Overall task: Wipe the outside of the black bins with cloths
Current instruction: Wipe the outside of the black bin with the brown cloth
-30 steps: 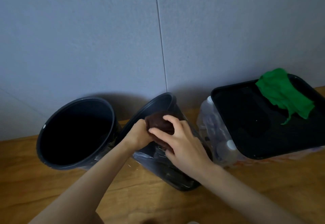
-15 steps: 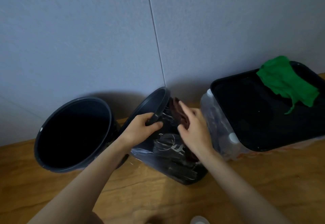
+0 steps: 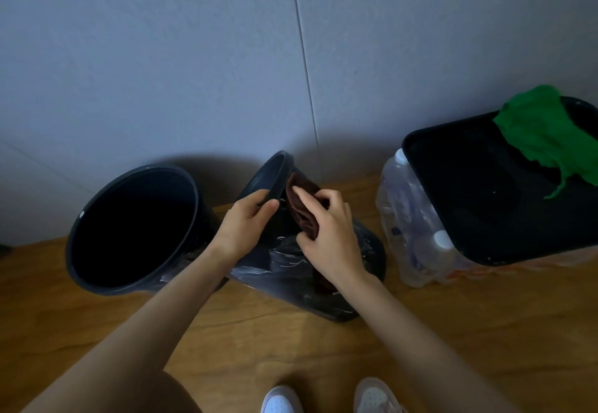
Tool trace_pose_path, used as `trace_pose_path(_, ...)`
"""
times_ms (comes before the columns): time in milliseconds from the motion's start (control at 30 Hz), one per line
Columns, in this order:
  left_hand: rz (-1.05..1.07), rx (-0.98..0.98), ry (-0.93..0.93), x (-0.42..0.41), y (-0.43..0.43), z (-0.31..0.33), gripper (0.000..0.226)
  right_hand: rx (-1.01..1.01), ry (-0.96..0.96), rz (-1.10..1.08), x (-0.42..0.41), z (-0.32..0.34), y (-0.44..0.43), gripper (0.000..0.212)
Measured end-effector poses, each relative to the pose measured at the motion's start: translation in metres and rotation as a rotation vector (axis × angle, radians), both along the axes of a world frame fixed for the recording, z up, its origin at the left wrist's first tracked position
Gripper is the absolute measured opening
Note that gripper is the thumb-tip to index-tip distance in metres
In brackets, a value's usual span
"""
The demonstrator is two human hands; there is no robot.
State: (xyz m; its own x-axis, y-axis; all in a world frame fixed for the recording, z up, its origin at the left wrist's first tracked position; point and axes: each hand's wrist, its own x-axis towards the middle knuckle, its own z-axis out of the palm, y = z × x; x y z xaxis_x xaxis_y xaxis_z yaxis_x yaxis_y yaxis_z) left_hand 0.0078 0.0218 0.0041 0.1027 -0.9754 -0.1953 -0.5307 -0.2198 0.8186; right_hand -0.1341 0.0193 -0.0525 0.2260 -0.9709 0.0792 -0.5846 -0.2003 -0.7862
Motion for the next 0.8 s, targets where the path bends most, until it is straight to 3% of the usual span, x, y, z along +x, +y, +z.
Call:
trace_pose_path(233, 0.069, -0.017, -0.013, 0.015, 0.006, 0.004, 0.020, -0.061, -0.055, 0.056, 0.030, 0.004, 0.000, 0.072)
trace_pose_path(500, 0.116, 0.025, 0.071, 0.016, 0.005, 0.001, 0.023, -0.144, 0.104, 0.080, 0.028, -0.001, 0.002, 0.072)
trace_pose_path(667, 0.195, 0.050, 0.083, 0.017, 0.002, 0.002, 0.022, 0.031, 0.253, -0.007, 0.007, -0.011, -0.011, 0.067)
trace_pose_path(800, 0.208, 0.054, 0.079, 0.016, 0.001, 0.001, 0.024, -0.011, 0.203, 0.053, 0.016, -0.002, 0.002, 0.070)
